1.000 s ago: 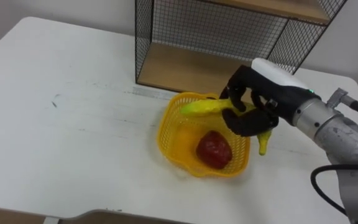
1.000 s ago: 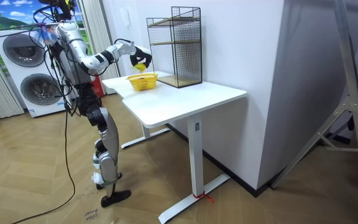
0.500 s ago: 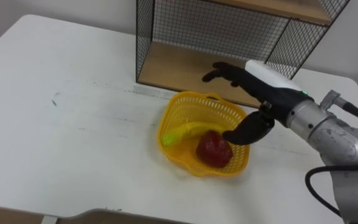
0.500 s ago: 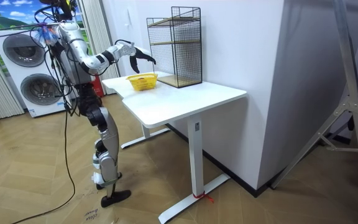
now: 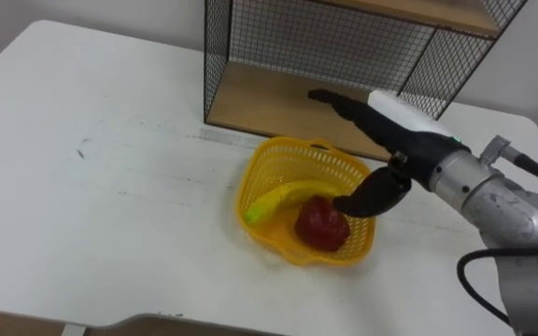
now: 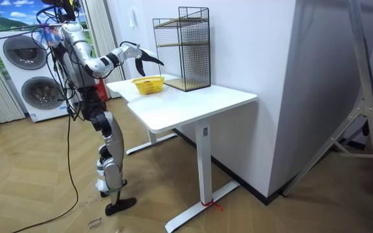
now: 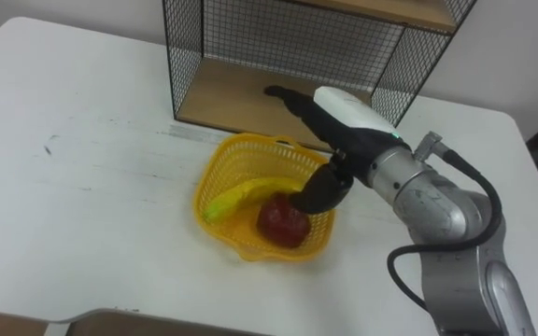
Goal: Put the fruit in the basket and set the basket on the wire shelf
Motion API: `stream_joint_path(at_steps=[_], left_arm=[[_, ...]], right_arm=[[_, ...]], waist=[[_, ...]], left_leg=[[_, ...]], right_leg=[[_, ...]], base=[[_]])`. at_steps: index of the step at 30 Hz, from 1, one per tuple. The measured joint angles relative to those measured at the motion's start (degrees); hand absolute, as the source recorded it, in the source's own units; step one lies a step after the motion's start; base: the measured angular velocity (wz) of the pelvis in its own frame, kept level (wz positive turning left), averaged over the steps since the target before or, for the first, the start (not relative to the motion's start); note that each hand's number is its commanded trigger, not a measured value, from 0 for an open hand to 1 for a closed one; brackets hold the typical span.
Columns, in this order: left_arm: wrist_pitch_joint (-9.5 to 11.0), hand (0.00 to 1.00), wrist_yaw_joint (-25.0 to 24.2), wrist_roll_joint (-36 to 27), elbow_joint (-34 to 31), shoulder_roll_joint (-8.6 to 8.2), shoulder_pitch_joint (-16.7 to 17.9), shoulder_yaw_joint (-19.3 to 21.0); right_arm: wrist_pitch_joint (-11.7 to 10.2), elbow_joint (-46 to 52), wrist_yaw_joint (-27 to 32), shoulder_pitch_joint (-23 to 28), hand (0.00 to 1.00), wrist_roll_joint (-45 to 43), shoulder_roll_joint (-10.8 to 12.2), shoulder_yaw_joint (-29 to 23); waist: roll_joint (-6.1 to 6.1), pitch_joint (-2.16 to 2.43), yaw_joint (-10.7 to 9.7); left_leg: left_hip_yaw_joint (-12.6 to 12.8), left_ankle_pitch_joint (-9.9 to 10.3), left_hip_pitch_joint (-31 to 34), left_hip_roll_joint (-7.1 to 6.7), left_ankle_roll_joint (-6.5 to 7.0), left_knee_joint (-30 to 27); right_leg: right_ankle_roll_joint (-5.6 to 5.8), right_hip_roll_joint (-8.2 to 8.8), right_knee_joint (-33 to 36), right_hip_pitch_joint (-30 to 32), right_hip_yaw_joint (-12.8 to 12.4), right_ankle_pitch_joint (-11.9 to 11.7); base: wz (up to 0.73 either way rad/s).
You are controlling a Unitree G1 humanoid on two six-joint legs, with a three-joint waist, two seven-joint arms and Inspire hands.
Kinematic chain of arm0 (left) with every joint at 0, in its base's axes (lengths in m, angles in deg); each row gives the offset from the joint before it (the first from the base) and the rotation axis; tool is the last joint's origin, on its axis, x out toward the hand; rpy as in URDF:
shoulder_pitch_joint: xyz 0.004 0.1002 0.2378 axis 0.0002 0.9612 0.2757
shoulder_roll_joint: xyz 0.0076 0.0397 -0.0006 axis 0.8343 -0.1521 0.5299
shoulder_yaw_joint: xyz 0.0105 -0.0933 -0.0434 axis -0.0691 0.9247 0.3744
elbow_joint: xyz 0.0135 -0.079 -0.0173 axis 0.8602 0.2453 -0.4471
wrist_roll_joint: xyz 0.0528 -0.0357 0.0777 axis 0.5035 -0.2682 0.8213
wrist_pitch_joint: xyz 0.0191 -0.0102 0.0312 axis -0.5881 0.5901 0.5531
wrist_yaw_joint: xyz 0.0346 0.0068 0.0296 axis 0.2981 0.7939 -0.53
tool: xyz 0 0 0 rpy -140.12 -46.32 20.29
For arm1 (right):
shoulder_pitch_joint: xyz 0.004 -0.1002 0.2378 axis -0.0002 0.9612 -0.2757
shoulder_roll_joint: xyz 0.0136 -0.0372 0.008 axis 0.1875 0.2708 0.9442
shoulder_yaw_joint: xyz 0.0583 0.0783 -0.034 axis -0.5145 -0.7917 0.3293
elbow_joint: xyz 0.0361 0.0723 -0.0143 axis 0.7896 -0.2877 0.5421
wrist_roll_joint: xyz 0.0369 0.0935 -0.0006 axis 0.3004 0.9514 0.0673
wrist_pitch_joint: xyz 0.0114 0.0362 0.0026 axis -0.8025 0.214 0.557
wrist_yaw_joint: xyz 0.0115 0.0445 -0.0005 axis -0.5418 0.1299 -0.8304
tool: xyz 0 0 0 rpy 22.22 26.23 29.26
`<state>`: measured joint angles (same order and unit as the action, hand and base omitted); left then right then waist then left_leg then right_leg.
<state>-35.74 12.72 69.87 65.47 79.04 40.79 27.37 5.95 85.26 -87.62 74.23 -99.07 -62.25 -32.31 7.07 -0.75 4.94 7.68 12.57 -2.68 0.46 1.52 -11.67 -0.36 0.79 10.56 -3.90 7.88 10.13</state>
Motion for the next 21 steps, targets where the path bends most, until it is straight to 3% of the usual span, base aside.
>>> stream_joint_path(at_steps=[6,9,15,18,20,21], left_arm=[[0.1,0.0,0.0,-3.5,0.3,-0.45,0.6,1.3],[0.1,0.0,0.0,-6.6,0.5,-0.77,1.6,4.1],[1.0,0.0,2.5,-22.0,2.6,-0.98,5.2,14.5],[1.1,0.0,7.0,-29.8,2.3,-0.96,6.5,19.8],[1.2,0.0,12.4,-36.7,0.1,-1.01,6.6,25.8],[1.5,0.0,13.9,-38.5,-0.6,-1.0,6.8,26.7]], right_arm=[[0.0,0.0,1.9,0.1,0.0,2.9,0.0,-0.3],[-0.2,-0.4,4.5,1.0,0.0,6.2,1.0,-2.3],[-0.3,-4.3,13.9,4.5,0.0,16.2,1.5,-8.6],[-0.5,-6.6,19.7,7.4,0.0,19.1,1.5,-10.5],[-0.3,-7.2,23.6,11.0,0.0,21.3,1.7,-13.0],[-0.3,-7.2,24.6,11.5,0.0,21.9,1.7,-13.5]], waist=[[-0.4,0.26,-0.3],[-0.56,0.32,-0.3],[-2.17,0.32,-0.3],[-3.26,0.77,-0.4],[-3.9,0.77,-1.1],[-3.88,0.9,-1.3]], left_leg=[[0.0,0.0,0.0,-0.04,0.01,-0.1],[-0.1,0.0,0.0,-0.05,0.02,-0.2],[-0.2,0.1,-0.8,0.21,0.12,0.1],[-0.3,0.0,-1.0,0.14,0.16,0.4],[-1.9,-0.2,-0.8,-0.24,0.36,0.2],[-2.1,-0.3,-0.8,-0.31,0.39,0.2]], right_leg=[[0.0,0.09,0.0,-0.1,0.3,0.0],[0.0,0.11,0.0,-0.2,0.3,0.0],[0.03,0.34,0.0,-1.1,0.9,0.0],[0.05,0.41,0.0,-1.3,1.0,0.0],[0.14,0.78,-0.1,-2.0,2.1,0.1],[0.23,0.86,0.0,-2.0,2.3,0.1]], base=[[0.0],[0.0],[0.01],[0.04],[0.3],[0.22]])
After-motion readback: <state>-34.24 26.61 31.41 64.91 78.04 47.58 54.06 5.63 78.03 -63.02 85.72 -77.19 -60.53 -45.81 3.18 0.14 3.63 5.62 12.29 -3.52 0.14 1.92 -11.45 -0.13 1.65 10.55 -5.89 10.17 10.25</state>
